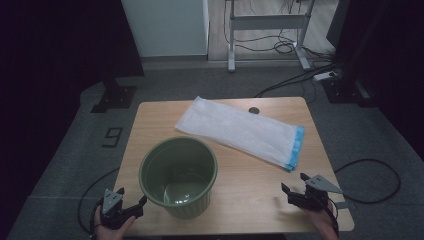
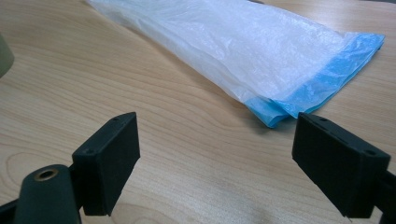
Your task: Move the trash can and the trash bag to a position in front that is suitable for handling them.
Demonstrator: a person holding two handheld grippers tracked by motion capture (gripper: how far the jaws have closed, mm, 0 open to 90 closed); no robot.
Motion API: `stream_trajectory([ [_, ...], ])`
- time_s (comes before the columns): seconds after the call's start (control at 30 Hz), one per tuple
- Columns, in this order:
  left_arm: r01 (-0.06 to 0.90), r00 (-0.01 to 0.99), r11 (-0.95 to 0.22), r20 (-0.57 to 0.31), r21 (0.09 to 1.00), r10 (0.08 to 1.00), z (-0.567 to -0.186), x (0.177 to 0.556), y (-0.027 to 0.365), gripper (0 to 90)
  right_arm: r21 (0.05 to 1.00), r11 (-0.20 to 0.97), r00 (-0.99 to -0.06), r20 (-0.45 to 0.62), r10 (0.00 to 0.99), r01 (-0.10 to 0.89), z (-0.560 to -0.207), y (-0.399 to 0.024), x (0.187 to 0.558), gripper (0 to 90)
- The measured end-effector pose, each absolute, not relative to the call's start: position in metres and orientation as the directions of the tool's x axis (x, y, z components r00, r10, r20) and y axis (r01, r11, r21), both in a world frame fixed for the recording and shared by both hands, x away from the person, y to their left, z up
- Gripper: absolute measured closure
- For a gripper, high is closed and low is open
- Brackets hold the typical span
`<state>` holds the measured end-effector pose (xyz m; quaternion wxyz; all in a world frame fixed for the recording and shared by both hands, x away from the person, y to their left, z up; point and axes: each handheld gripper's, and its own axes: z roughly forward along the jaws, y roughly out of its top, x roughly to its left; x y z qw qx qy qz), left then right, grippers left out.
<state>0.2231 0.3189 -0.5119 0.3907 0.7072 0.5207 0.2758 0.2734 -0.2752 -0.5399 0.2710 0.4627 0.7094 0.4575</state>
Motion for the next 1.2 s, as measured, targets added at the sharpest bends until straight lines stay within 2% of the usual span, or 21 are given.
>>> stream_trajectory([
  [0.3, 0.461, 0.434, -0.203, -0.02, 0.864, 0.901, -0.5, 0.21, 0.315, 11.1, 0.897, 0.197, -0.437, -0.006, 0.9, 0.395, -0.541, -0.273, 0.271, 15.1],
  [0.37, 0.432, 0.508, -0.238, -0.017, 0.87, 0.861, -0.494, 0.204, 0.31, 11.1, 0.898, 0.192, -0.433, -0.002, 0.901, 0.396, -0.541, -0.276, 0.271, 15.4],
  [0.53, 0.399, 0.608, -0.285, -0.019, 0.871, 0.794, -0.491, 0.2, 0.3, 9.6, 0.894, 0.188, -0.425, 0.003, 0.905, 0.406, -0.543, -0.278, 0.273, 15.9],
  [0.83, 0.359, 0.679, -0.323, -0.008, 0.876, 0.734, -0.486, 0.201, 0.281, 8.7, 0.888, 0.204, -0.436, -0.005, 0.9, 0.411, -0.544, -0.275, 0.273, 16.1],
  [1.2, 0.351, 0.714, -0.341, -0.013, 0.872, 0.7, -0.485, 0.208, 0.268, 7.4, 0.894, 0.205, -0.444, -0.007, 0.896, 0.399, -0.542, -0.275, 0.274, 16.4],
])
